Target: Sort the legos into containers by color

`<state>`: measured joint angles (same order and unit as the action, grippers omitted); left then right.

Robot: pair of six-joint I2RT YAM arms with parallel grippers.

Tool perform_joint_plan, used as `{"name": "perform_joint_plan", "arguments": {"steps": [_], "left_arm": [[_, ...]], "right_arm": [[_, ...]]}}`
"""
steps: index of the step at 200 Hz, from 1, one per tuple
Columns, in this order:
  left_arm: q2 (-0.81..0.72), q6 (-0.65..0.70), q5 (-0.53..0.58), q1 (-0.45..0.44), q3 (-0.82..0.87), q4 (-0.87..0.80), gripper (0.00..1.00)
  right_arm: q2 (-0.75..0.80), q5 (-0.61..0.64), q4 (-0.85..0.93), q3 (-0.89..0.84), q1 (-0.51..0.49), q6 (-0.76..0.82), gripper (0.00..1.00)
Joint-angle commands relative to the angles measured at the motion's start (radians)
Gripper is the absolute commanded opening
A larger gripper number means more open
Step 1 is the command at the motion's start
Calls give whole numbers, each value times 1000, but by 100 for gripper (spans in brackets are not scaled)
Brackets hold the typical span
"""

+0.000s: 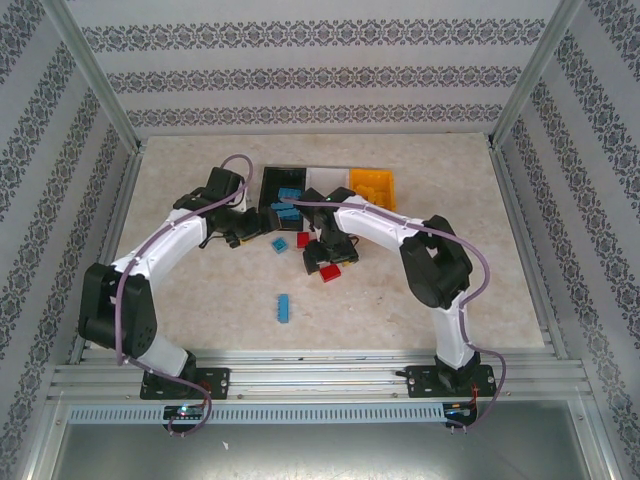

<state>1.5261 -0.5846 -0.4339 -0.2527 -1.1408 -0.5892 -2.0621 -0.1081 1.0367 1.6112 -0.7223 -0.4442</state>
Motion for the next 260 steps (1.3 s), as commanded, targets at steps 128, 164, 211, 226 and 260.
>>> {"name": "perform_joint_plan", "arguments": {"steps": [128, 164, 211, 226, 260], "left_arm": [[-65, -23, -29, 53, 59, 26, 79], [-72, -26, -29, 59, 71, 33, 80], [-75, -31, -37, 62, 86, 54, 80], [-72, -33, -40, 63, 91, 61, 80], [-62, -35, -53, 63, 87, 63, 80]], "right_arm": [[-65, 47, 7, 12, -2, -5, 54], [3, 81, 16, -14, 5, -11, 48], [107, 77, 40, -17, 40, -35, 47], [130, 56, 37, -7, 60, -51, 48], [139, 16, 18, 68, 115, -74, 48]]}}
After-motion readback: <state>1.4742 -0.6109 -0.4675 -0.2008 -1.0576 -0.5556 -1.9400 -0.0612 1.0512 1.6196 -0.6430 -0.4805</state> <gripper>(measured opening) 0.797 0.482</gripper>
